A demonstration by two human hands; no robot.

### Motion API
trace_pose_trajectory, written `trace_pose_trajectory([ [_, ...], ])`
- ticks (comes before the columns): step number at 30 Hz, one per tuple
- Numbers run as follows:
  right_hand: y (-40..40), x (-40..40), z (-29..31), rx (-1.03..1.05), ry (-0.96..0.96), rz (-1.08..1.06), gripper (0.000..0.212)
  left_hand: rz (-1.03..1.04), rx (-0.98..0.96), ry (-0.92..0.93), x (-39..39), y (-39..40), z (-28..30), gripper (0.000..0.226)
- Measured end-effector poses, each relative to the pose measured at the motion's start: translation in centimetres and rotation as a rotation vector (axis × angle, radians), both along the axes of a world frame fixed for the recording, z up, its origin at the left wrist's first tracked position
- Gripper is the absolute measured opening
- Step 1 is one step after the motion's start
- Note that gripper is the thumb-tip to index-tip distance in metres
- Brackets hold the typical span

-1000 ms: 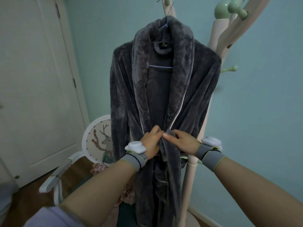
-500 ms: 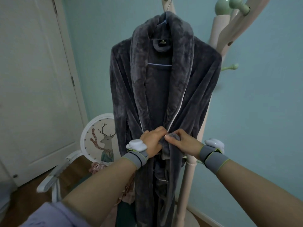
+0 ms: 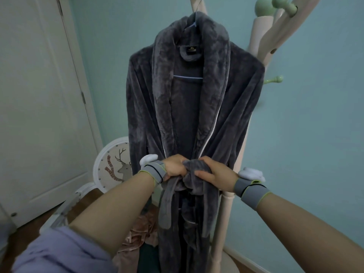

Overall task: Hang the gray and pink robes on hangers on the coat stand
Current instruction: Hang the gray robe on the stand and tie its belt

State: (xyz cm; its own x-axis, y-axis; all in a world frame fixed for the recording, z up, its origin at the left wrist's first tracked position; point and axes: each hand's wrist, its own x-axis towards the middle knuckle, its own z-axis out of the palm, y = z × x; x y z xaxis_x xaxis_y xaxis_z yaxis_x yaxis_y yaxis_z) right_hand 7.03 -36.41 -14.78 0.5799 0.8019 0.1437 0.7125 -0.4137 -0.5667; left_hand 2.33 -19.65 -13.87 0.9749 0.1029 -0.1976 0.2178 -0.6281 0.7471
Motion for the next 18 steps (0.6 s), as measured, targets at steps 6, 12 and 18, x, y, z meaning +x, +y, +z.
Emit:
trace_pose_trajectory([
  [6, -0.1, 0.6, -0.9, 0.12, 0.301, -0.124, 0.027, 0.271, 0.465, -0.308, -0.4, 0.1, -3.2, 0.033],
  [12, 0.4, 0.3, -1.6, 0.19, 0.396, -0.161, 0.034, 0.424, 0.226, -0.314, -1.1, -0.4, -4.8, 0.037],
  [18, 0.3, 0.5, -2.1, 0.194, 0.397, -0.176, 0.036, 0.384, -0.142, -0.228, -1.8, -1.0, -4.3, 0.018],
])
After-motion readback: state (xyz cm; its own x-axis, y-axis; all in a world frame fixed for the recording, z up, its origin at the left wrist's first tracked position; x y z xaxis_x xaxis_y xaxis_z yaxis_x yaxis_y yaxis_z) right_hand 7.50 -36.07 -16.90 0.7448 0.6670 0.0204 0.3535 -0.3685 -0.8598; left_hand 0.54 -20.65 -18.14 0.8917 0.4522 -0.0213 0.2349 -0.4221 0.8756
